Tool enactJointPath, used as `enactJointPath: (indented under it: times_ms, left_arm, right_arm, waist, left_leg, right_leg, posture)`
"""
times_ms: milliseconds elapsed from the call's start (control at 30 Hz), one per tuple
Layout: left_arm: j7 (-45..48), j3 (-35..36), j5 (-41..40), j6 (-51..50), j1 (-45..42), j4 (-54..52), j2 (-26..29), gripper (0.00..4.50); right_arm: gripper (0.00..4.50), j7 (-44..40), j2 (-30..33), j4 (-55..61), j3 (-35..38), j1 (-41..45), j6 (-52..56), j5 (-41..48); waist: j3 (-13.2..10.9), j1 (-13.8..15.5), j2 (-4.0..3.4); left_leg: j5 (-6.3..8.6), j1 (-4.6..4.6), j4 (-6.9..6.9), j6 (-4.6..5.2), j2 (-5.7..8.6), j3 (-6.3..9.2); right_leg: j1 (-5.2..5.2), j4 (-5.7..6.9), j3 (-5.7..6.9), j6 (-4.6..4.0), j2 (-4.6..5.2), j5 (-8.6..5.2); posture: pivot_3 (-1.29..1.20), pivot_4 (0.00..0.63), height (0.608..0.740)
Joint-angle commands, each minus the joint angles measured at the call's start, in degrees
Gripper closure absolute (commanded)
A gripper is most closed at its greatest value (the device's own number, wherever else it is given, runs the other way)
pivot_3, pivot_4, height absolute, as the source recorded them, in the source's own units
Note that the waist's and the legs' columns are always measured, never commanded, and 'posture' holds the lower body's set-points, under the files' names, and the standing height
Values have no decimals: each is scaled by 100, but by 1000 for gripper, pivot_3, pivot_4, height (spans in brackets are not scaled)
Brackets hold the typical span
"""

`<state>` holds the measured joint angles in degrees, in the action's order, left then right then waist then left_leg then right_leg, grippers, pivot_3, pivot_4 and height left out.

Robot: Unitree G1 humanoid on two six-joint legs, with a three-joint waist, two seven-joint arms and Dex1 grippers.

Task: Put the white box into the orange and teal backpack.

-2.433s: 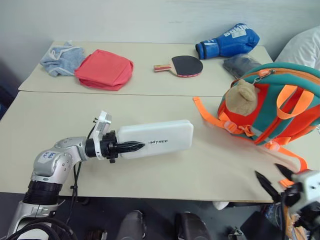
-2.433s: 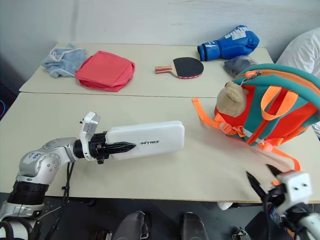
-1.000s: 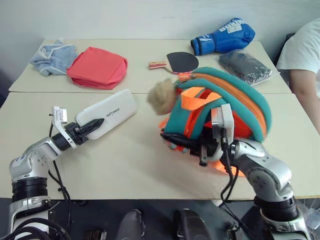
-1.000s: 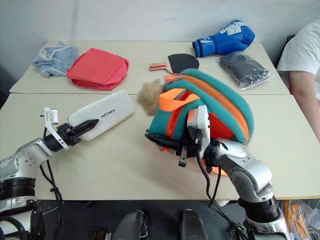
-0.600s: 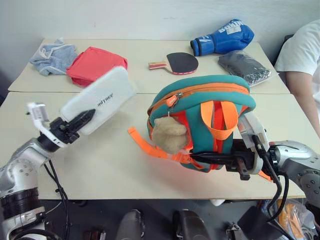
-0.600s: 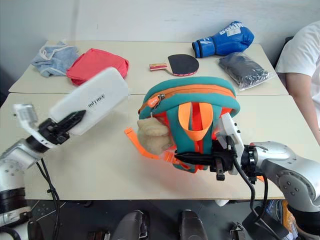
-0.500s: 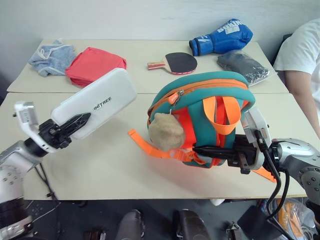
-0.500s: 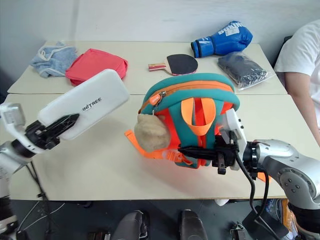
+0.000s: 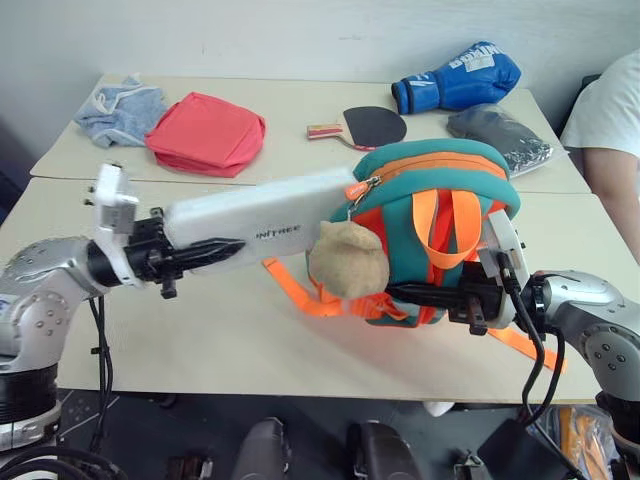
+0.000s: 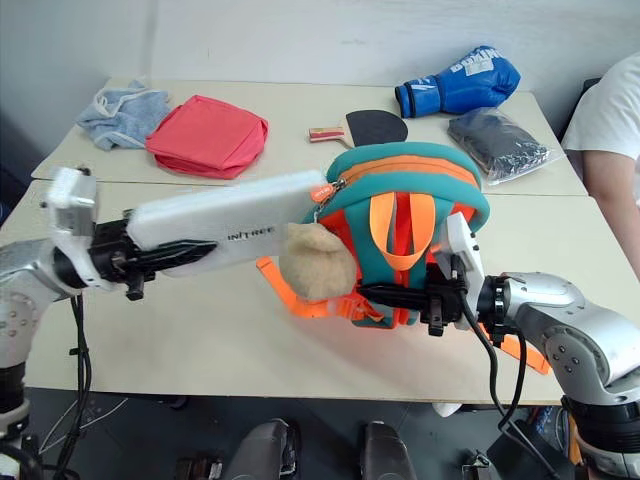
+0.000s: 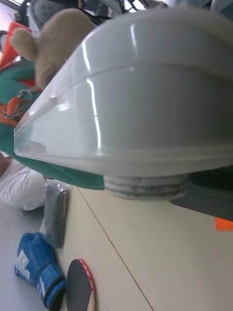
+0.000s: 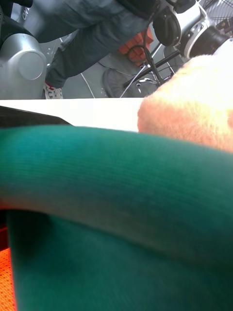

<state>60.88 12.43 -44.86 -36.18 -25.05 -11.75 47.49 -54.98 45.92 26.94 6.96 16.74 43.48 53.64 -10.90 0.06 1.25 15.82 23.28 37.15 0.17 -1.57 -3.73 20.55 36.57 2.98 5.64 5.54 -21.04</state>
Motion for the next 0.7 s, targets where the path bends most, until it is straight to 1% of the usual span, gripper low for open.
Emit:
enactJointPath:
  times_ms: [33, 100, 167, 200, 267, 300, 333, 400, 467, 533, 600, 700]
  left_arm:
    - [125, -367, 104, -92, -634, -223, 120, 3301]
    - [424, -815, 285, -129, -1000, -320, 211, 3301]
    - [501, -1438, 667, -225, -1626, -249, 153, 3301]
    - [444, -1681, 830, -223, -1983, -135, -35, 3301]
    - [325, -2075, 923, -536, -2625, 110, -447, 3301]
    - [514, -2333, 969, -574, -2876, 180, -644, 3301]
    - [675, -2501, 1008, -584, -3017, 223, -755, 3301]
    - [734, -2758, 1184, -465, -3225, 540, -1177, 3301]
    - [574, -3120, 1712, -36, -3396, 1095, -1734, 3301]
    - [220, -3275, 2101, 240, -3407, 1551, -2283, 3301]
    - [-16, -3187, 2182, 367, -3286, 1741, -2693, 3301]
    - [-55, -2923, 2150, 422, -3116, 1784, -2881, 3301]
  right_arm:
    - [4452, 4, 43, 275, 170, -116, -30, 104]
    - [4452, 46, 36, 343, 215, -198, -20, 129]
    - [4452, 106, 11, 402, 232, -268, -34, 122]
    - [4452, 132, 3, 425, 229, -294, -32, 120]
    - [4452, 171, -26, 468, 192, -322, -45, 98]
    - [4452, 184, -45, 498, 163, -329, -63, 83]
    - [4452, 194, -61, 516, 139, -331, -78, 71]
    - [4452, 210, -104, 542, 78, -309, -124, 25]
    - [4452, 236, -170, 551, 28, -283, -191, -53]
    - [4452, 277, -223, 587, -2, -297, -245, -116]
    - [4452, 323, -269, 651, -28, -355, -298, -175]
    - [4452, 412, -329, 725, -39, -459, -358, -239]
  waist:
    - [0, 18, 0]
    - [0, 15, 0]
    - [0, 40, 1]
    - [0, 41, 0]
    - [0, 75, 1]
    - [-1, 80, 1]
    - [0, 83, 1]
    - [0, 66, 1]
    - [0, 62, 1]
    - [-1, 82, 1]
    - [-1, 98, 1]
    - [-1, 112, 1]
  left_leg:
    - [0, 3, 2, 3, 1, 2]
    - [1, 2, 1, 5, 3, 1]
    - [1, 2, 1, 5, 5, -1]
    - [1, 5, 4, 5, 5, 1]
    - [0, 3, 7, 7, 10, -4]
    - [-1, 5, 12, 8, 8, -4]
    - [-1, 6, 13, 8, 8, -5]
    - [-2, 6, 10, 7, 5, -10]
    - [-4, 5, 9, 3, 1, -13]
    - [-7, 4, 12, 1, 1, -12]
    - [-7, 4, 15, 1, 1, -12]
    - [-7, 5, 20, 3, 2, -12]
  right_leg:
    - [0, 0, 1, 1, 1, 1]
    - [-2, 10, 0, 2, 3, 1]
    - [-3, 18, -1, 3, 2, 2]
    - [-2, 19, 2, 3, -1, 2]
    - [-2, 25, -4, 4, -2, 2]
    - [-1, 26, -3, 4, -8, 2]
    - [0, 26, -5, 5, -10, 2]
    - [6, 27, -10, 5, -14, 2]
    - [8, 29, -11, 5, -20, 2]
    - [8, 31, -7, 5, -23, 2]
    - [6, 32, -10, 5, -22, 2]
    - [7, 35, -11, 5, -15, 2]
  posture:
    - [0, 150, 740]
    - [0, 150, 740]
    - [0, 150, 740]
    - [0, 150, 740]
    - [0, 150, 740]
    - [0, 150, 740]
    - [0, 150, 740]
    - [0, 150, 740]
    - [0, 150, 740]
    - [0, 150, 740]
    - [0, 150, 740]
    - [0, 150, 740]
